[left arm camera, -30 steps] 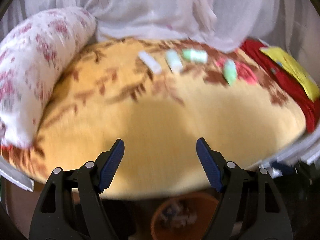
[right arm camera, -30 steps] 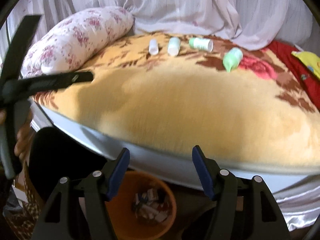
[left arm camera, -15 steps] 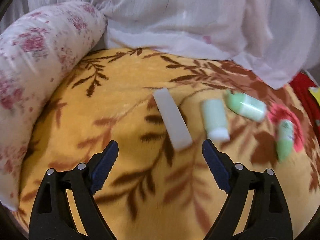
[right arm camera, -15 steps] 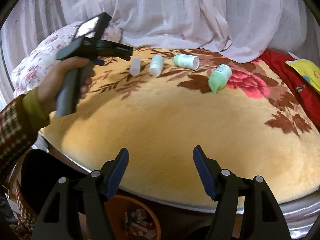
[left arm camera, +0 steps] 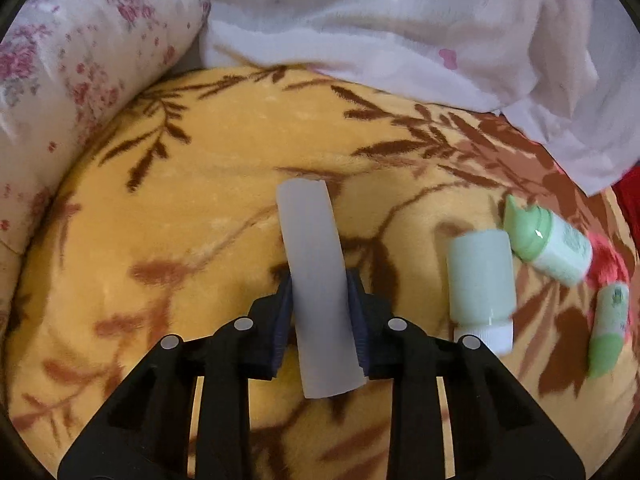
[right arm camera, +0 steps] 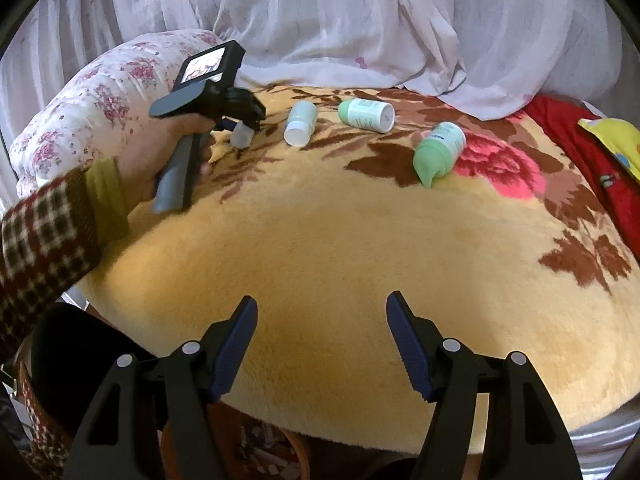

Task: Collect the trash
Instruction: 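Grasp the white tube with the left tool while the right tool grasps the pale green bottle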

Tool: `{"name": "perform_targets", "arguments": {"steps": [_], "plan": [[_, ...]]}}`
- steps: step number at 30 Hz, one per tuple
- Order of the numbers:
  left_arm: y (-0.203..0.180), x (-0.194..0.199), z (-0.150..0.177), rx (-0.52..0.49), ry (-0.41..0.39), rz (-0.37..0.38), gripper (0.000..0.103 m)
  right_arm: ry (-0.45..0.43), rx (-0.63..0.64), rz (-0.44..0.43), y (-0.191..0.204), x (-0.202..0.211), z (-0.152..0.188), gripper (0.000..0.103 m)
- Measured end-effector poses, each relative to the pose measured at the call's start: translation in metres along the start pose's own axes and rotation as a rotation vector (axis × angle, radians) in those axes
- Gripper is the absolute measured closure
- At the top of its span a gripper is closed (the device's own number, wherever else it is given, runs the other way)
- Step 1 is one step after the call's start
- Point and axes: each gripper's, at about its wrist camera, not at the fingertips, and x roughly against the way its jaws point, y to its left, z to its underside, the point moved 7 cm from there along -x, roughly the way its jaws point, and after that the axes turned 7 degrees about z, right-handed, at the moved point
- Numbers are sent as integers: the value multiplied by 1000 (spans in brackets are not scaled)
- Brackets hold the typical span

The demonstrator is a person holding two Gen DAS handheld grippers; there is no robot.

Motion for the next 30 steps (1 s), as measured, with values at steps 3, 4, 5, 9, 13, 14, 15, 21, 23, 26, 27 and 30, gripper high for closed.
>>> {"name": "perform_targets", "arguments": {"steps": [3, 4, 5, 9, 13, 14, 15, 21, 23, 26, 27, 30], "plan": [[3, 23, 11, -25, -33, 18, 77, -16, 14, -6, 6, -3, -15, 37], [4, 35, 17, -35, -47, 24, 77, -25, 23, -8, 9, -4, -22, 37], [6, 45, 23, -42, -58, 31, 77, -31, 28, -10, 11, -6, -29, 37], [16, 87, 54, -53, -90, 64, 77, -68, 26, -22, 21, -26, -76, 37], [24, 115, 79, -56, -98, 92, 77, -55, 18, -21, 34, -65, -125, 37], [25, 121, 85, -60, -105, 98, 77, -50, 18, -17, 39, -77, -137, 37], [26, 128, 90, -67, -113, 100, 77, -48, 23, -13, 42, -86, -146, 37], [26, 146, 107, -94, -136, 112, 77, 22, 36, 81, 56, -158, -184, 37], [28, 149, 112, -91, -140, 118, 77, 52, 29, 85, 60, -178, -188, 37], [30, 147, 117, -90, -132, 126, 77, 76, 28, 104, 62, -195, -192, 37], [31, 148, 118, -93, -132, 124, 77, 84, 30, 115, 63, -202, -194, 37], [31, 146, 122, -100, -128, 123, 77, 97, 37, 132, 66, -213, -201, 38]]}}
